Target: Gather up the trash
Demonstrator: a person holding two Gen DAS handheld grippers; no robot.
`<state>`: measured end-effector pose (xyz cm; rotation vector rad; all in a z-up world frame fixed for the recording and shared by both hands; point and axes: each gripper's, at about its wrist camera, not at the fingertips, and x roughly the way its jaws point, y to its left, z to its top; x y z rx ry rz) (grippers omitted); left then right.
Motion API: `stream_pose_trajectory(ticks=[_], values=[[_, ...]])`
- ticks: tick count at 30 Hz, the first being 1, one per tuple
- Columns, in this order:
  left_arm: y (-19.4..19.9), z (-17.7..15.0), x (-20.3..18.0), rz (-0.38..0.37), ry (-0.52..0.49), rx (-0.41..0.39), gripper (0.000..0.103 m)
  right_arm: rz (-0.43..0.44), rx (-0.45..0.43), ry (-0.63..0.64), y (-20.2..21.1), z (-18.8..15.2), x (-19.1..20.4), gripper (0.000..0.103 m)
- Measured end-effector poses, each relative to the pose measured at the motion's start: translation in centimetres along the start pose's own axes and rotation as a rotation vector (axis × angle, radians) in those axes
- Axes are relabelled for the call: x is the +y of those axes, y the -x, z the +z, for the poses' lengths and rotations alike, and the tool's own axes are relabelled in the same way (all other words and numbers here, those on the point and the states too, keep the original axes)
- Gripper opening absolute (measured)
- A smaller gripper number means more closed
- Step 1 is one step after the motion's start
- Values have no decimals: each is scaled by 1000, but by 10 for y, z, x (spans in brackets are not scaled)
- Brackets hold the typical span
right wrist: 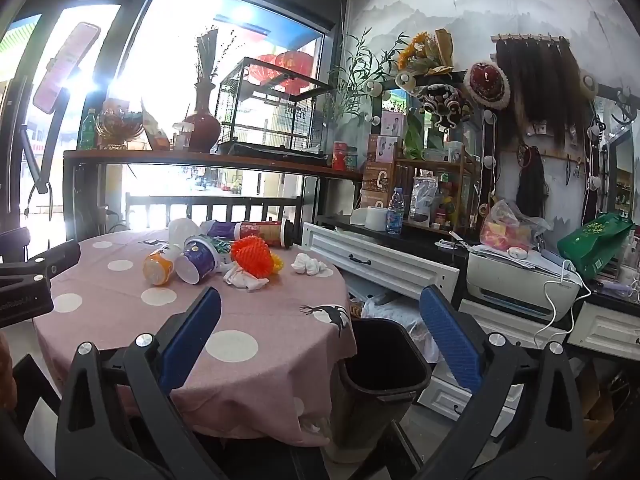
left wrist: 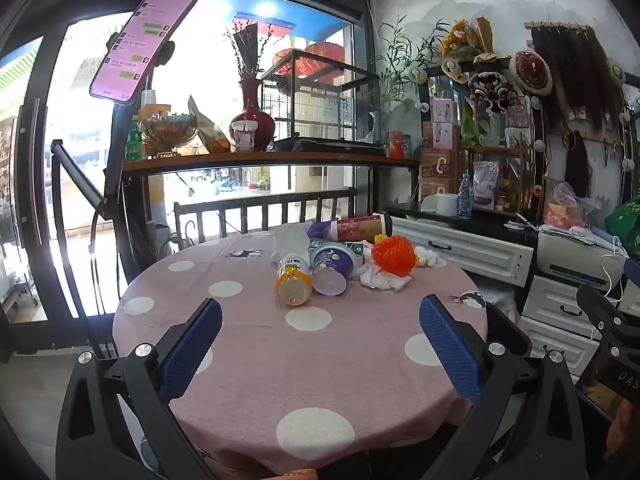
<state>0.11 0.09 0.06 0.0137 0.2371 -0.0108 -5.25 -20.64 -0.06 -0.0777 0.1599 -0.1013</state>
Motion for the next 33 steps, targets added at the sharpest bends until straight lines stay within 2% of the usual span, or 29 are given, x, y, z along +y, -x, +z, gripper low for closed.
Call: stream_pose_trajectory(ticks=[11,33], values=[[1,-6,-11,-6,1,0,98,-4,12,2,-3,-10,-7,98],[-1,-9,-12,-14,4,12,98,-8,13,-16,-5,-5,-5,98]])
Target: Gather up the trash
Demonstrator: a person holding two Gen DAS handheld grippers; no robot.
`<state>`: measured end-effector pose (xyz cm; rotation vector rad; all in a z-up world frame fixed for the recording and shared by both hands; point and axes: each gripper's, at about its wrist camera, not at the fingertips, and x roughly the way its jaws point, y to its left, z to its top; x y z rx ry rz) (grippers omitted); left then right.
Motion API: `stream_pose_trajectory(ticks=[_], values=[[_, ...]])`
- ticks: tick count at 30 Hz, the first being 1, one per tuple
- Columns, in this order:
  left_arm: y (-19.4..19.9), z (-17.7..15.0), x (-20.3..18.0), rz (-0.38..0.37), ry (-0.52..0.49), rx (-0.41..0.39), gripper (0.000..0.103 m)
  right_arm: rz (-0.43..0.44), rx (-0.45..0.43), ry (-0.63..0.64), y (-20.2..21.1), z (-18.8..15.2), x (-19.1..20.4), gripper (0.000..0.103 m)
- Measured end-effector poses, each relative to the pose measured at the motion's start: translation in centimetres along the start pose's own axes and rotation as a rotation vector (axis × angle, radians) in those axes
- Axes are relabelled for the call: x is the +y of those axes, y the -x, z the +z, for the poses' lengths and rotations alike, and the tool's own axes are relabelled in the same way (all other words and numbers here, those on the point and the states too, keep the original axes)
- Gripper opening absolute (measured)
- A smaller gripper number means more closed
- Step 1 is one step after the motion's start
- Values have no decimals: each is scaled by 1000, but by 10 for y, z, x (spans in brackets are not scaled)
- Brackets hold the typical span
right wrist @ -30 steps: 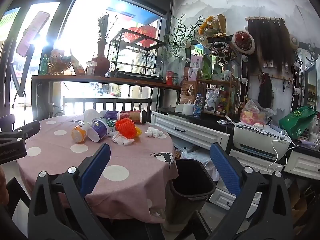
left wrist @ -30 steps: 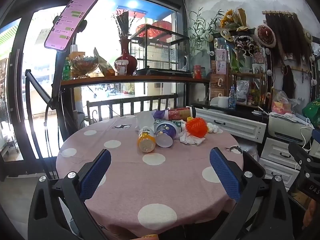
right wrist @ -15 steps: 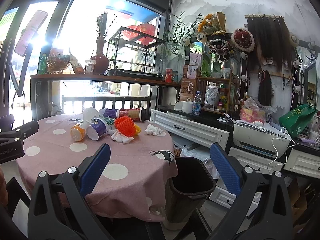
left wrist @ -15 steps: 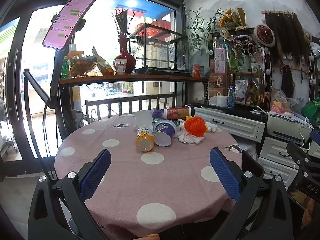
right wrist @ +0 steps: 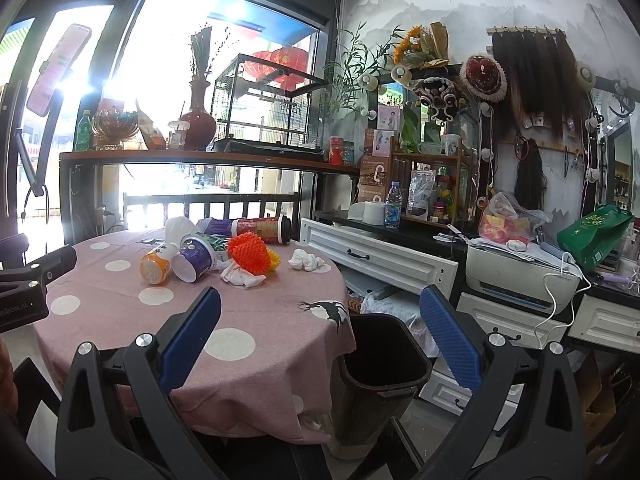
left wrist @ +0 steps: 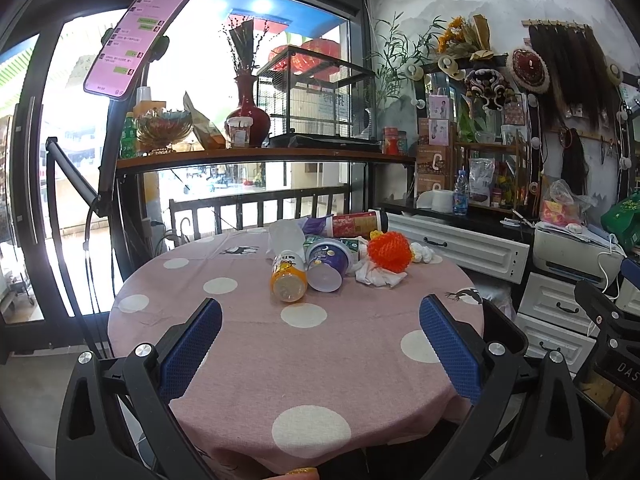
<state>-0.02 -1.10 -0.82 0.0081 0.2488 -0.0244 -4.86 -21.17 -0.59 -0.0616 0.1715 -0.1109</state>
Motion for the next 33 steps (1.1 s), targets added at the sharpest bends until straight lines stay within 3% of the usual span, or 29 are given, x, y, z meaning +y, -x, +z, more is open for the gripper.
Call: stream_pose_trajectory(ticks=[33], values=[[0,-7,-3,1,-5,2,98,-3,9,-8,1,1,-2,98]])
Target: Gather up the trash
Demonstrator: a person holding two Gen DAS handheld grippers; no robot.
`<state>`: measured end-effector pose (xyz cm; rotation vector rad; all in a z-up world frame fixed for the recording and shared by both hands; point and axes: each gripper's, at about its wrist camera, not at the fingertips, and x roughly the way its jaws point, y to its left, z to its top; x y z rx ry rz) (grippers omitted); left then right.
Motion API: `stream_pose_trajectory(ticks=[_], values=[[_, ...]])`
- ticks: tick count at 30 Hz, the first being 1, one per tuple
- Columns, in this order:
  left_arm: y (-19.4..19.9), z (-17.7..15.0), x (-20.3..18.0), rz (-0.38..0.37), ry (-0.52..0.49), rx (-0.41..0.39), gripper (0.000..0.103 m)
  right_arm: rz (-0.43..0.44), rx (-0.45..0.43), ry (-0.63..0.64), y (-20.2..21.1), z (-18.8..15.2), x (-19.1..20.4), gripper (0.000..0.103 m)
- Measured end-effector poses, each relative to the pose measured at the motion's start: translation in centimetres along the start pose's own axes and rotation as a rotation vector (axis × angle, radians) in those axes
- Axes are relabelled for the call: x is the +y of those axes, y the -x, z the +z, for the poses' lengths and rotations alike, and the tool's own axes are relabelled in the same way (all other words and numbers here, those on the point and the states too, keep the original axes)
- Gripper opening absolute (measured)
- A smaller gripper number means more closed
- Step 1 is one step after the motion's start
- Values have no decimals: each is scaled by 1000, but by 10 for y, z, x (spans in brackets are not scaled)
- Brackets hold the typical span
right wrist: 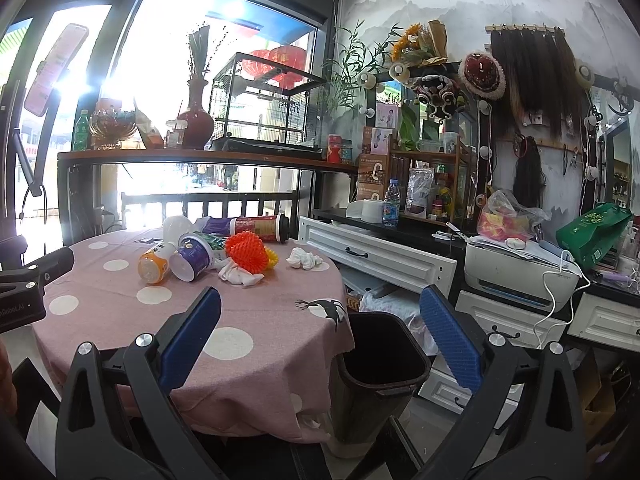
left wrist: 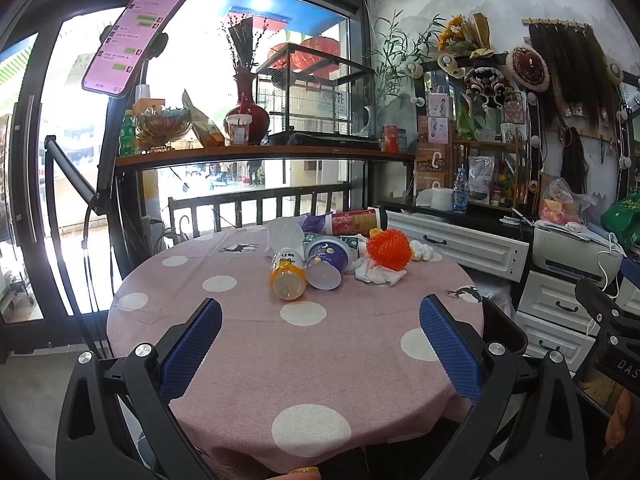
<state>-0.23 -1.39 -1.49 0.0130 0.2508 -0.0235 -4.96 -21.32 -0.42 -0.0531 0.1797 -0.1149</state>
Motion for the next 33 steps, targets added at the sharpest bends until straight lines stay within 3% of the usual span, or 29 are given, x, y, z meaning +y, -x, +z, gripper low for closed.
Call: stream_pose_trajectory(ticks=[25,33], values=[[-3,-4,-4,-5,-5,9,98,-1,4,3,-1,-1,0,98],[-20,-10,-4,-13,-11,82,98,8,41,31,-13,-5,3,98]])
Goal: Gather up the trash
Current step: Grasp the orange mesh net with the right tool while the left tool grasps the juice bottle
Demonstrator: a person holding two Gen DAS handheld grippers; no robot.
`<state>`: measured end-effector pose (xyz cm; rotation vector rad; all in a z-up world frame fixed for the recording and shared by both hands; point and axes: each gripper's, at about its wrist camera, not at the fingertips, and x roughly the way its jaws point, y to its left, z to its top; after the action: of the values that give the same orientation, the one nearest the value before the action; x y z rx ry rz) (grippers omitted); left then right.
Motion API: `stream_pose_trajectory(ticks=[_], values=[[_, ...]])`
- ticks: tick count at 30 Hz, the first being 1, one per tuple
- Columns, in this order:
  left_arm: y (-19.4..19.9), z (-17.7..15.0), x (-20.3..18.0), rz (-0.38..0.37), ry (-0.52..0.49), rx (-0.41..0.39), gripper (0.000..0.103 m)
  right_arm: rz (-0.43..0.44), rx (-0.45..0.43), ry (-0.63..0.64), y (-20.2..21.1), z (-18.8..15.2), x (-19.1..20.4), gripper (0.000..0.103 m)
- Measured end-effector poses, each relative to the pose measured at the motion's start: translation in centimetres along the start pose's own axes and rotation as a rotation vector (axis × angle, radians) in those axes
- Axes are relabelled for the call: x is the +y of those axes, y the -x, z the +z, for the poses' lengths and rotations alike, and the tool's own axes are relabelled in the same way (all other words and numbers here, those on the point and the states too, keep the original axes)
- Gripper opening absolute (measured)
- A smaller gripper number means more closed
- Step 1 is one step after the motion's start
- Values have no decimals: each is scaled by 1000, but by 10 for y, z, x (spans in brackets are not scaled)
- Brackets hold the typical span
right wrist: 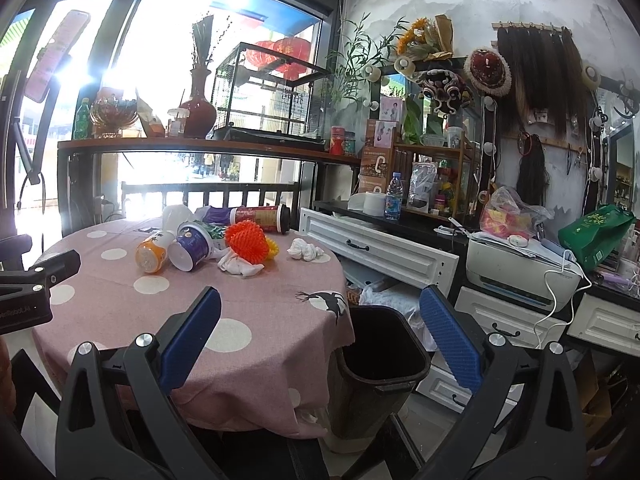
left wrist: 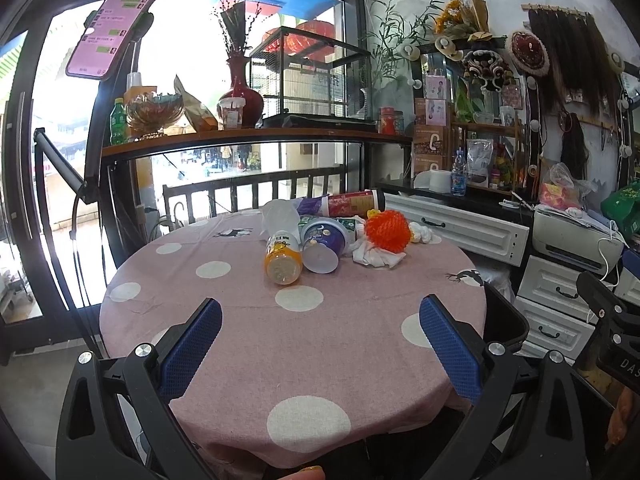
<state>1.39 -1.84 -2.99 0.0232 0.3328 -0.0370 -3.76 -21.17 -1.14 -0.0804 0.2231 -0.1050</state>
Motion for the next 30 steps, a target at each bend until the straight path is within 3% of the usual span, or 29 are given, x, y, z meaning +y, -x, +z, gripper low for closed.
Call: stream_pose_trajectory(ticks=[6,8,12,17,25,30], values=[[-45,3,6,-42,-14,143,98,119,103,71,-46,-4,7,98],[-63,6,8,-72,-7,199,98,194,168,84,-71,-6,10,98],[-108,13,11,-129,-23,333,98,267,307,76,-126,-12,20,98],[-149,27,19,-103,-80,404,98,336,435,74,-186,-5,31,98],[-199,54,53,-83,-15,465,98,425,420,153,-257,26,65,98],[-222,62,65,-81,-1,505,98,400,418,192,-303,41,79,85]])
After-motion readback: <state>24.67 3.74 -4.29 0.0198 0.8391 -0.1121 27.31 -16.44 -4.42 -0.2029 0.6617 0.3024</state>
